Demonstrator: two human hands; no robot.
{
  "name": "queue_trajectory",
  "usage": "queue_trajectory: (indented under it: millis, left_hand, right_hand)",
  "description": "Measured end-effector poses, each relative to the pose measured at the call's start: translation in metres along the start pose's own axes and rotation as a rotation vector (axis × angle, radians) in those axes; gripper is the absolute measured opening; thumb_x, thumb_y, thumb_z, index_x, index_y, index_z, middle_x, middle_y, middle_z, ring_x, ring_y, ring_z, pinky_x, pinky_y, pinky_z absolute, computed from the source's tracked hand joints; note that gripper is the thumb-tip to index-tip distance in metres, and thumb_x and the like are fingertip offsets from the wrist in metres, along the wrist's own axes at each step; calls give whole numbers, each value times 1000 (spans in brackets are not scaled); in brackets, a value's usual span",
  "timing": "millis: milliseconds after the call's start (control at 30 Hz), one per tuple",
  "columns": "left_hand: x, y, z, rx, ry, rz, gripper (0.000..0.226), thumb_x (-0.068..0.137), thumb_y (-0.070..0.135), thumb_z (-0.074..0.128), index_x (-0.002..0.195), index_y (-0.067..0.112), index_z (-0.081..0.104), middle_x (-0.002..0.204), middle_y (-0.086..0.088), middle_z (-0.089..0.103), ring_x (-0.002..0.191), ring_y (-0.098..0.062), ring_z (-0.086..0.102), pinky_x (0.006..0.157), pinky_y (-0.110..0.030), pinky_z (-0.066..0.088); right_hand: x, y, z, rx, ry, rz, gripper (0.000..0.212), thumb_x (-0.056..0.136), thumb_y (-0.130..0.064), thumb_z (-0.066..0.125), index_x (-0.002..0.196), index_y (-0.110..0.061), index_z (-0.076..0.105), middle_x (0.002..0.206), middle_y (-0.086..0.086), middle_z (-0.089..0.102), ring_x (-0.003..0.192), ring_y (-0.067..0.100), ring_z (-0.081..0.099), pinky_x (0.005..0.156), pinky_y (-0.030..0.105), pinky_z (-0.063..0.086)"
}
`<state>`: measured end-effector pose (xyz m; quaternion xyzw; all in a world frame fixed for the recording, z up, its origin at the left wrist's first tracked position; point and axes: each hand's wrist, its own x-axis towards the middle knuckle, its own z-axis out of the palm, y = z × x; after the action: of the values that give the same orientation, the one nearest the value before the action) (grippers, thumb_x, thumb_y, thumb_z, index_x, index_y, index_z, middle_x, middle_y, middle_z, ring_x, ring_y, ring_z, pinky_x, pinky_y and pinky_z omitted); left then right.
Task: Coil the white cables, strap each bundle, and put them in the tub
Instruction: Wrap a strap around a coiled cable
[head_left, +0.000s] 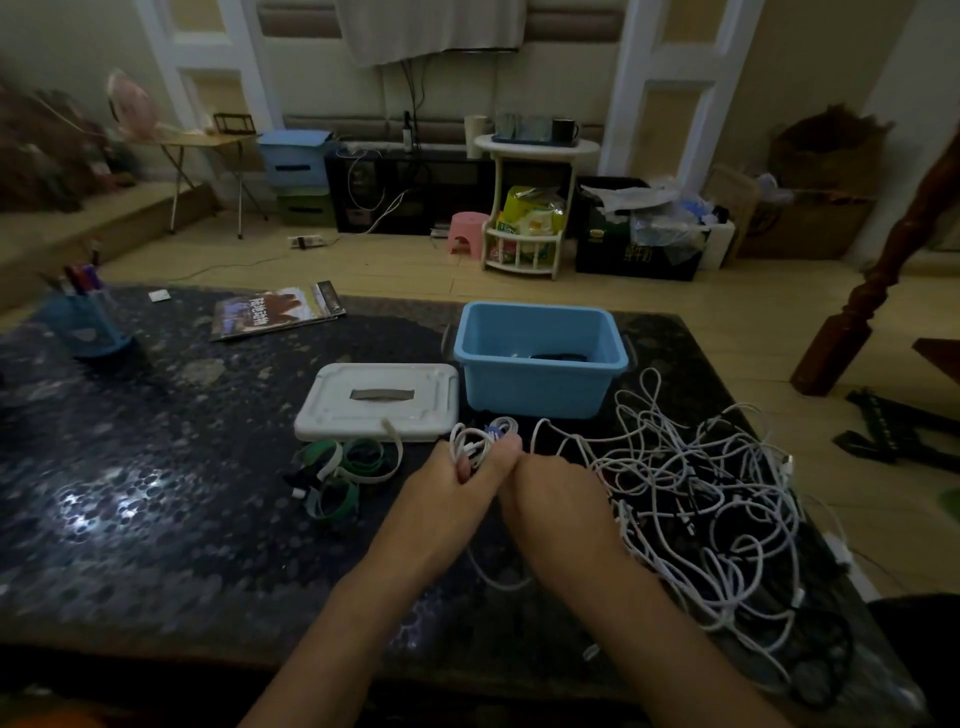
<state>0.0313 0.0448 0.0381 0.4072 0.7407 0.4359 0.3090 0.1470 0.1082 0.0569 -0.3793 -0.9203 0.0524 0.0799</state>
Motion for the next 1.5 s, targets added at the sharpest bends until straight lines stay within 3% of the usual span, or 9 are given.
queue_trajectory:
  millis: [133, 233, 367, 533, 667, 833, 1033, 1300, 1500]
  left_hand:
    - [-7, 5, 4, 55, 79, 53, 58, 91, 72, 31, 90, 23, 63, 94, 2, 68, 90, -14, 63, 90, -43, 49]
    - [-9, 15, 3, 100, 233, 155, 52, 106, 43, 22, 82, 11, 56, 86, -11, 66, 86, -26, 61, 82, -47, 47]
    - [4, 18, -12, -155, 455, 163, 68, 106, 48, 19, 73, 11, 65, 47, 5, 50, 47, -10, 46, 51, -31, 32]
    - [9, 20, -28, -523, 427, 133, 67, 105, 54, 24, 62, 14, 56, 47, 4, 38, 44, -13, 33, 48, -26, 25]
    - [6, 21, -39, -637, 407, 137, 62, 101, 60, 31, 56, 18, 37, 55, -5, 39, 51, -19, 45, 56, -32, 40]
    - [1, 22, -37, -725, 211, 88, 53, 86, 65, 39, 62, 18, 39, 52, -1, 27, 41, -14, 23, 41, -25, 24]
    - [5, 13, -33, -429, 177, 61, 55, 94, 64, 34, 80, 14, 52, 53, 5, 30, 39, -7, 24, 38, -21, 20]
    - [-8, 24, -18, -206, -173, 49, 75, 94, 63, 20, 101, 11, 73, 71, -12, 64, 36, -5, 36, 38, -19, 28]
    - [-11, 22, -10, 97, -318, 43, 87, 97, 62, 12, 77, 4, 74, 62, -7, 71, 37, 2, 45, 46, -14, 35]
  right_hand:
    - [-3, -7, 0, 0, -14, -52, 21, 105, -28, 41, 113, -19, 59, 101, 3, 69, 90, 25, 67, 67, 32, 44]
    - [-5, -2, 3, 178, 5, -14, 31, 104, -40, 39, 88, -23, 60, 83, -1, 67, 77, 21, 64, 66, 32, 46]
    - [-4, 12, 18, 123, -148, 38, 20, 95, -31, 52, 104, -29, 69, 97, -4, 71, 93, 20, 66, 78, 34, 52]
    - [2, 38, 29, 169, -83, 106, 21, 100, -37, 49, 96, -26, 67, 94, -6, 70, 90, 17, 65, 73, 32, 48]
    - [8, 66, 33, 212, -46, 197, 28, 98, -48, 51, 92, -26, 67, 87, -8, 70, 85, 16, 65, 70, 33, 51]
    - [12, 62, 26, 340, 10, 122, 20, 90, -52, 65, 93, -33, 71, 87, -13, 68, 81, 4, 61, 71, 28, 47]
    - [12, 41, 18, 606, -101, -34, 5, 87, -37, 75, 90, -33, 74, 77, -13, 70, 72, 0, 64, 71, 23, 53]
    - [15, 55, 17, 554, 157, 261, 20, 93, -46, 61, 81, -31, 68, 63, -8, 67, 58, 4, 65, 64, 36, 57]
    - [21, 70, 10, 502, 226, 350, 26, 93, -48, 63, 79, -27, 66, 66, -10, 61, 63, 3, 56, 53, 26, 37]
